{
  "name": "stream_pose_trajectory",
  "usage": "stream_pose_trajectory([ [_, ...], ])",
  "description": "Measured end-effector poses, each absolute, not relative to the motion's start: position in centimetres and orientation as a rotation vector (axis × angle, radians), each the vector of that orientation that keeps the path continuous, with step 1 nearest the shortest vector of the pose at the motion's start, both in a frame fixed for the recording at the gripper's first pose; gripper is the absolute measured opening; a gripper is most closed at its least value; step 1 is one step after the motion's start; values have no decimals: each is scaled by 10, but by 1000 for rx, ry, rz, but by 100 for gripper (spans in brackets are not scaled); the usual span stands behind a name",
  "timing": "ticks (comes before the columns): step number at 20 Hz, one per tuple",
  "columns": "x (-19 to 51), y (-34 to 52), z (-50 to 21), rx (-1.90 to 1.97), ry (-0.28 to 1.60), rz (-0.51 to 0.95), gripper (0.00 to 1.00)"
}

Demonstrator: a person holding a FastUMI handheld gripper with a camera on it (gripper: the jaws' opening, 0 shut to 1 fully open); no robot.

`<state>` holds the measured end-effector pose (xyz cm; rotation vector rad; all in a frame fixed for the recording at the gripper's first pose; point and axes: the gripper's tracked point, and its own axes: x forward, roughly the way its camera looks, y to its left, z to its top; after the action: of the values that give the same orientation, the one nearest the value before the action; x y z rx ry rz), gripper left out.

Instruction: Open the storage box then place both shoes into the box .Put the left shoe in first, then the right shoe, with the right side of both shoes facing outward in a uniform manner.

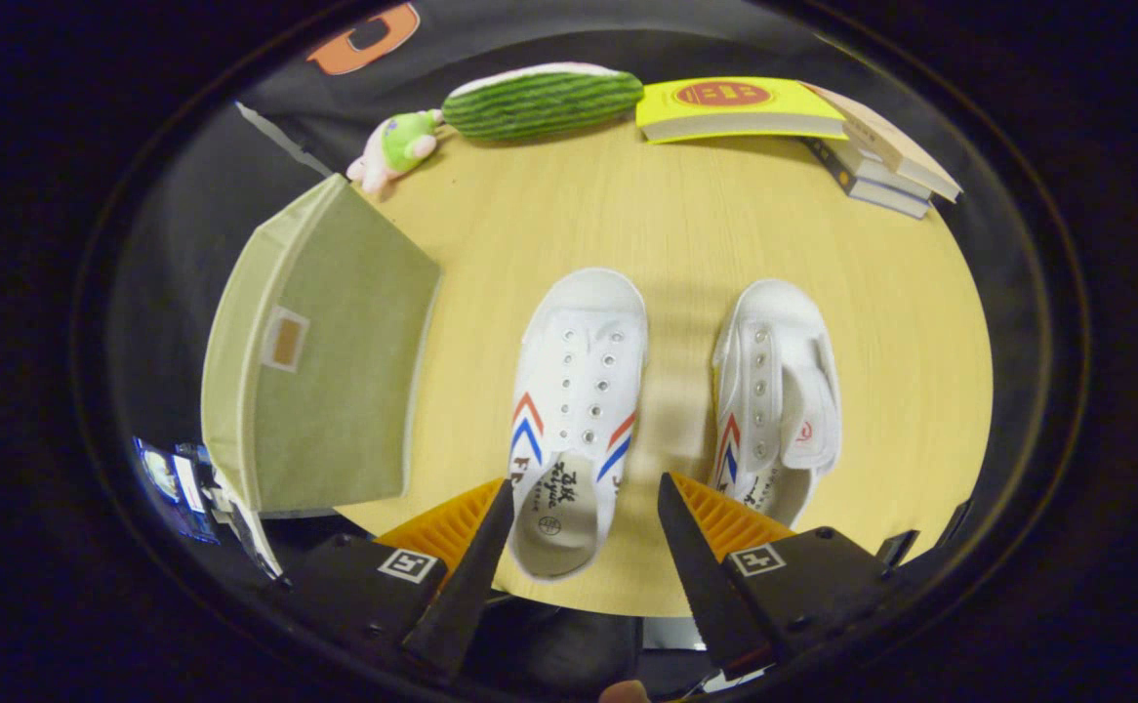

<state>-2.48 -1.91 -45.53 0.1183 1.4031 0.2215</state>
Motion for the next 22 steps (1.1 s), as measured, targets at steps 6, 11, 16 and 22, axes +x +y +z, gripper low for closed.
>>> stream_pose_trajectory([
  [6, -15, -15, -489, 229, 1485, 240, 81],
  [11, -17, 0, -497, 317, 1540, 264, 54],
  [16, -13, -5, -495, 353, 1560, 248, 16],
  [22, -18, -3, -477, 436, 1533, 294, 6],
])
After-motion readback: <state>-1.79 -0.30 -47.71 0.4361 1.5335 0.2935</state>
